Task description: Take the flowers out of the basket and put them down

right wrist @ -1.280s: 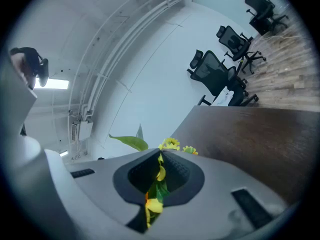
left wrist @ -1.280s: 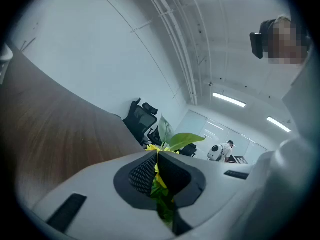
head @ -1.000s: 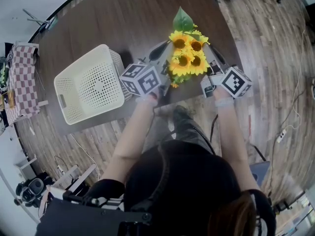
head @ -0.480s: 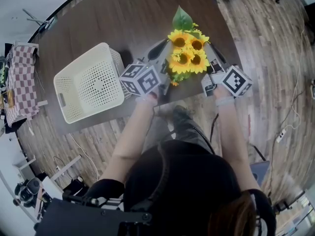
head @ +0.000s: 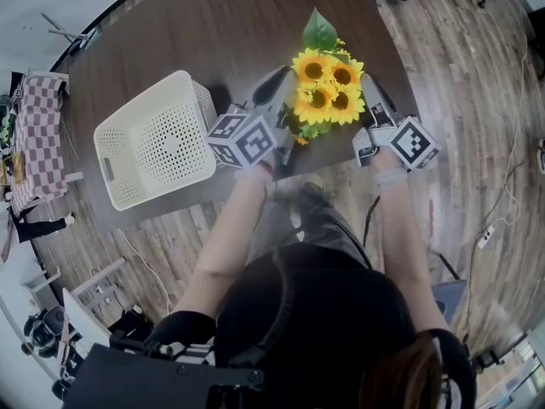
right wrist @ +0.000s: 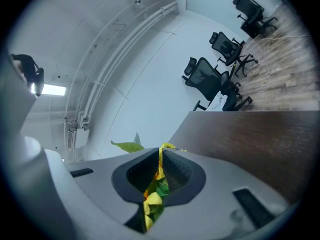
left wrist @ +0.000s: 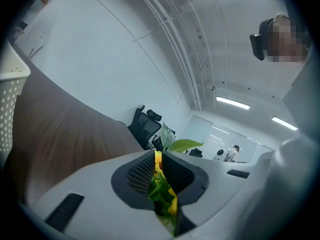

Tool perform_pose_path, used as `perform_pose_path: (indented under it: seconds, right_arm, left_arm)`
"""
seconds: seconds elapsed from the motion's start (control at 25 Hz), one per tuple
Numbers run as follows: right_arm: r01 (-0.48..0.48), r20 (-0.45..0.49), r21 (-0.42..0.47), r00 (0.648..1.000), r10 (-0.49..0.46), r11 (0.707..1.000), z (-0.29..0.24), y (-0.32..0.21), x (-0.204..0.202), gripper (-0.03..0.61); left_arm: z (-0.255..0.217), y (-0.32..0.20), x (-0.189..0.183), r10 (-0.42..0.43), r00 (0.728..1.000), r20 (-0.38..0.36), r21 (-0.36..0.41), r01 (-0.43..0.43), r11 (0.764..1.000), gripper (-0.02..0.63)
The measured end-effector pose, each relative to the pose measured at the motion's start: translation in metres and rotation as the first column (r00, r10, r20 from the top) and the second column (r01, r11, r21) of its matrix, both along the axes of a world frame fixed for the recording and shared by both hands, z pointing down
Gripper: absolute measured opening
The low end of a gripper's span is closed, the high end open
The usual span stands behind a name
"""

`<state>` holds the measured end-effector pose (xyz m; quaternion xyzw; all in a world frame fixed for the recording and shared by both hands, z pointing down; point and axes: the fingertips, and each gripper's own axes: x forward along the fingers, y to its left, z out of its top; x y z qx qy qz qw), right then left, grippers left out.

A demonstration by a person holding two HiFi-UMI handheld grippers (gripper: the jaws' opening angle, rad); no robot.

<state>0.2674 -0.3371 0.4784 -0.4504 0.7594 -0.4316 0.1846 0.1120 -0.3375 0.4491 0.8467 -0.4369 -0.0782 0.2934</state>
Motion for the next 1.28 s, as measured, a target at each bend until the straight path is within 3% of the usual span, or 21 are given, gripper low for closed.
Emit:
perform_pose_path:
  seconds: [0.16, 0.48, 0.64, 0.84, 1.04, 1.28]
  right_arm:
    - [-0.004, 0.005, 0.004, 1.0, 0.004, 1.0, -0.001, 0.004, 0.002, 0.056]
    - [-0.01, 0.018, 0.037, 1.0, 0.009, 0.999, -0.007, 0.015, 0.006, 0.055]
    - [-0.01, 0.016, 0.064, 1.0, 0.009, 0.998, -0.011, 0.024, 0.008, 0.003]
    - [-0.021, 0.042, 0.083, 0.999, 0.018, 0.996, -0.014, 0.033, 0.01, 0.003]
    - [0.032, 0.056, 0.139, 0.998, -0.04, 0.99, -0.027, 0.042, -0.002, 0.002]
    - [0.05, -0.002, 0.142, 0.999, -0.05, 0.989, -0.023, 0.055, -0.008, 0.002]
  left_arm:
    - [-0.002, 0.004, -0.001, -0.003, 1.0, 0.009, 0.012, 0.003, 1.0, 0.043]
    - [-0.007, 0.015, -0.003, -0.009, 1.0, 0.02, 0.039, 0.008, 0.999, 0.043]
    - [-0.015, 0.021, -0.008, -0.033, 0.999, 0.036, 0.074, 0.031, 0.997, 0.036]
    - [-0.023, 0.03, -0.015, -0.05, 0.998, 0.038, 0.099, 0.046, 0.994, 0.001]
    - [-0.026, 0.038, -0.018, -0.056, 0.998, 0.033, 0.111, 0.052, 0.992, 0.0]
    - [-0.022, 0.046, -0.017, -0.04, 0.999, 0.021, 0.105, 0.038, 0.994, 0.0]
